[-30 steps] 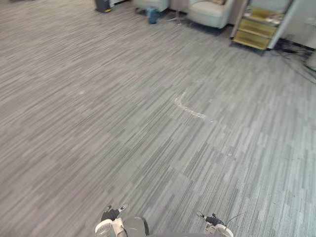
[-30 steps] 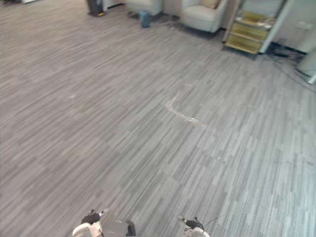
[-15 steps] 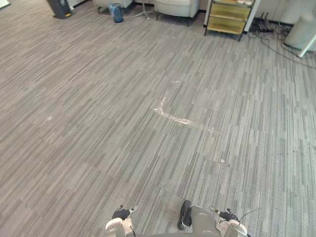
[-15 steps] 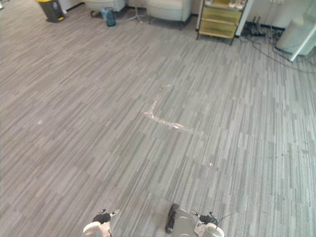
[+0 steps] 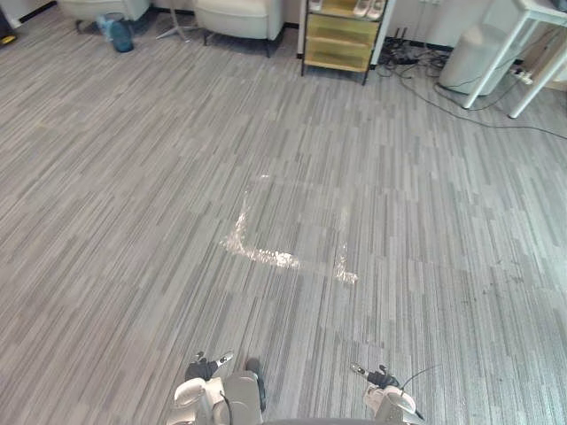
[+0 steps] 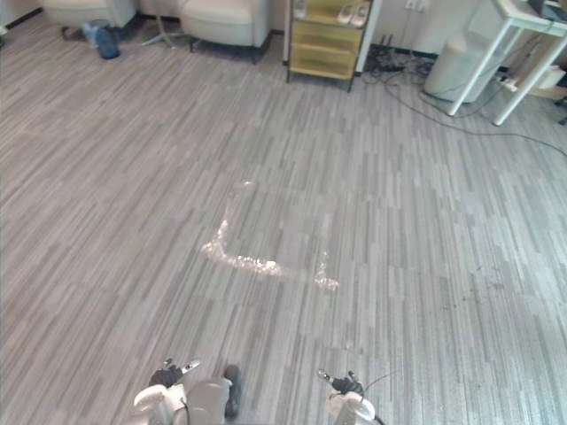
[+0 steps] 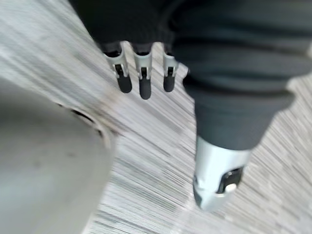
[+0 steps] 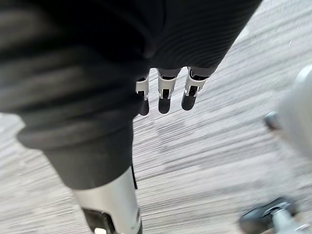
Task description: Pick up cushions and gather them together orderly.
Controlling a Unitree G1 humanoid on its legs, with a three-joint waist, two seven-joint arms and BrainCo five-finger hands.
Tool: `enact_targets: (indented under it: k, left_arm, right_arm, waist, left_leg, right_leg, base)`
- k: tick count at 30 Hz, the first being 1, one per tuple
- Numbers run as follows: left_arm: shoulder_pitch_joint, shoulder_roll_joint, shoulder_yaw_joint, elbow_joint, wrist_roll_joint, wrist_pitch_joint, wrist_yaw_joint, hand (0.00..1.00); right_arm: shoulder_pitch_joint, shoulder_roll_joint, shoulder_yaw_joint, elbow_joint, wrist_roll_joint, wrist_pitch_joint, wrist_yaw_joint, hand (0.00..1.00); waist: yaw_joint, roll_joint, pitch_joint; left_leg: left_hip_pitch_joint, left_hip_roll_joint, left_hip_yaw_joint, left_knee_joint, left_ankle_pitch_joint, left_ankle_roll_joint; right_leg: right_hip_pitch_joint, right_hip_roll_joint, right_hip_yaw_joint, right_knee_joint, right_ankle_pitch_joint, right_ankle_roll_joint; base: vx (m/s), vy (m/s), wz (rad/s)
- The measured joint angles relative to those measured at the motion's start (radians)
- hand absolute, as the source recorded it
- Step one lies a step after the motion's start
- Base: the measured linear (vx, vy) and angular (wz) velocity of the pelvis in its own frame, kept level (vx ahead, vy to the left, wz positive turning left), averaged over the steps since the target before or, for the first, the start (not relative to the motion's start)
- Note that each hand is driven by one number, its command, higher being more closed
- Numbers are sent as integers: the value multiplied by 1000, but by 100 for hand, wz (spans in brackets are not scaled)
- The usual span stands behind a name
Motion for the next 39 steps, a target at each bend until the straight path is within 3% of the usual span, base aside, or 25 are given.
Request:
enact_targets:
  k: [2, 4, 6, 7, 8, 9, 10, 11, 12, 13, 14, 15, 16, 18, 21, 22, 23, 25, 27, 30, 32, 34, 35, 37, 39]
  left_arm:
    - [-5, -6, -19, 20, -2, -1, -1, 0]
    - [-15, -11, -20, 29, -10, -2, -1, 0]
    - [-15, -11, -20, 33, -17, -2, -2, 0]
    - [-15, -9, -20, 43, -20, -2, -2, 0]
    - [-9, -3, -20, 55, -19, -3, -2, 0]
    - [-3, 1, -20, 59, -18, -3, -3, 0]
    - [0, -2, -13, 74, -18, -1, -4, 0]
    - [29, -22, 11, 75, -18, -1, -9, 0]
    - [34, -28, 20, 73, -18, -1, -9, 0]
    - [39, -41, 40, 70, -20, -1, -9, 0]
    - [34, -60, 62, 52, -21, 0, -9, 0]
    - [34, -63, 61, 45, -23, 0, -11, 0]
    - [40, -56, 54, 28, -24, -2, -18, 0]
    - [42, -36, 31, 13, -29, -6, -20, 0]
    - [39, -27, 14, -9, -33, -12, -20, 0]
    - [39, -29, 15, -11, -32, -12, -19, 0]
    - [39, -29, 15, -11, -32, -12, -19, 0]
    - [38, -27, 16, -11, -32, -13, -18, 0]
    - [28, -3, 14, -10, -28, -11, -18, 0]
    - [29, 12, 13, 0, -28, -10, -20, 0]
    - [27, 22, -28, 29, -30, -8, -23, 0]
    - [23, 26, -28, 40, -36, -2, -22, 0]
    - [29, 22, -32, 48, -37, -2, -21, 0]
    - [31, 22, -44, 56, -37, -2, -21, 0]
    - [28, 26, -57, 67, -37, -2, -21, 0]
  right_arm:
    - [17, -3, 10, -18, -1, 1, 4, 0]
    - [15, -12, 4, -22, -2, -2, 8, 0]
    - [15, -22, -5, -18, -1, -5, 10, 0]
    - [9, -36, -20, 1, -1, -8, 12, 0]
    - [6, -47, -40, 22, -1, -7, 12, 0]
    - [9, -50, -45, 33, -1, -6, 12, 0]
    - [12, -71, -75, 55, 5, -4, 16, 0]
    - [12, -94, -82, 56, 1, -2, 13, 0]
    - [13, -97, -82, 56, 1, -1, 14, 0]
    - [22, -101, -91, 49, 8, -2, 14, 0]
    - [35, -107, -97, 35, 9, -3, 10, 0]
    - [36, -108, -96, 36, 9, 0, 7, 0]
    - [38, -99, -87, 37, 9, 3, 0, 0]
    - [37, -85, -78, 37, 12, 2, -3, 0]
    - [27, -70, -89, 37, 42, 3, -8, 0]
    - [27, -68, -92, 37, 42, 3, -9, 0]
    - [28, -66, -97, 37, 41, 3, -11, 0]
    - [26, -66, -89, 40, 40, 3, -13, 0]
    - [18, -38, -76, 41, 40, 4, -10, 0]
    - [19, -19, -74, 39, 39, 3, -6, 0]
    - [19, -26, -72, 49, 37, 2, 4, 0]
    - [20, -33, -55, 45, 37, 2, 10, 0]
    - [20, -44, -37, 37, 36, 1, 13, 0]
    - [17, -48, -35, 38, 35, 0, 17, 0]
    - [15, -53, -35, 38, 35, -8, 20, 0]
  waist:
    - [-31, 18, -5]
    - [-40, 25, 0]
    - [-44, 24, 0]
    - [-58, 23, 1]
    - [-77, 20, 3]
    - [-82, 14, 3]
    - [-87, 39, 6]
    - [-81, 71, -11]
    - [-84, 79, -14]
    - [-97, 100, -8]
    - [-91, 124, 4]
    - [-81, 129, 6]
    - [-74, 125, 12]
    - [-74, 104, 18]
    - [-55, 88, 17]
    - [-52, 86, 18]
    - [-44, 82, 19]
    - [-27, 59, 8]
    - [-36, 19, -5]
    - [-28, -3, -17]
    - [-33, 10, -14]
    - [-39, 14, -4]
    - [-43, 27, 3]
    - [-47, 29, 4]
    - [-63, 27, 4]
  left_leg:
    - [98, -2, 3, -42, -15, 12]
    - [218, 8, 6, -135, -16, 11]
    - [260, 15, 4, -172, -17, 11]
    - [286, 21, -13, -188, -38, 1]
    - [311, 21, -44, -196, -81, -42]
    - [322, 15, -61, -196, -97, -52]
    - [360, 29, -96, -187, -116, -57]
    - [318, 58, -134, -65, -113, -54]
    - [292, 66, -148, -6, -113, -54]
    - [188, 88, -186, 231, -91, -72]
    - [52, 145, -207, 532, 40, -123]
    - [17, 165, -200, 613, 47, -126]
    - [-53, 194, -167, 730, 25, -97]
    - [-132, 198, -93, 711, -17, -73]
    - [-209, 172, 26, 327, -32, -70]
    - [-209, 158, 28, 246, -19, -64]
    - [-202, 107, 15, -16, 68, -69]
    - [-183, 68, 27, -62, 191, -52]
    - [-191, 35, 36, -22, 146, -10]
    - [-158, 23, 46, 58, 68, 18]
    - [-47, 13, 34, 24, -4, 6]
    - [49, -2, 31, -25, -11, 5]
    - [140, -2, 34, -85, -11, 6]
    - [200, -3, 35, -129, -11, 6]
    - [237, -2, 12, -151, -15, 6]
  right_leg:
    - [-94, -45, -83, 103, -36, -62]
    - [-167, -83, -227, -15, -74, -134]
    - [-201, -79, -280, -175, -73, -152]
    - [-227, -45, -262, -375, -23, -164]
    - [-227, -6, -194, -557, 66, -156]
    - [-227, 2, -163, -597, 107, -157]
    - [-223, 39, -130, -539, 149, -216]
    - [-219, 46, -138, -507, 91, -220]
    - [-212, 45, -143, -503, 77, -220]
    - [-175, 54, -169, -509, 40, -222]
    - [-105, 74, -186, -536, 13, -238]
    - [-78, 81, -192, -547, 2, -245]
    - [2, 87, -198, -581, -24, -248]
    - [94, 78, -205, -657, -38, -246]
    - [188, 63, -196, -766, -31, -208]
    - [201, 58, -192, -776, -35, -202]
    - [248, 39, -183, -811, -54, -170]
    - [281, 14, -154, -838, -72, -137]
    - [294, -25, -147, -851, -33, -147]
    - [278, -57, -100, -704, 10, -100]
    - [117, -85, -44, -269, 101, 12]
    - [20, -109, -56, -51, 63, -6]
    - [-32, -100, -102, -11, -3, -59]
    - [-75, -94, -165, -66, -52, -102]
    - [-127, -56, -224, -287, -59, -140]
  base:
    - [507, 112, 10]
    - [550, 41, 11]
    - [300, -42, 14]
    - [352, -133, 45]
    - [451, -179, 53]
    - [528, -220, 46]
    - [648, -255, 1]
    - [550, -210, -6]
    - [618, -281, 7]
    - [511, -228, 38]
    - [612, -241, 36]
    - [495, -120, 19]
    - [472, -96, 11]
    - [432, -93, 7]
    - [438, 9, -15]
    - [562, 179, -23]
    - [399, 150, -16]
    - [505, 220, -28]
    - [591, 212, -2]
    - [461, 180, 4]
    - [525, 231, 15]
    - [383, 111, 11]
    - [370, 77, 4]
    - [286, 15, 11]
    - [315, -98, 41]
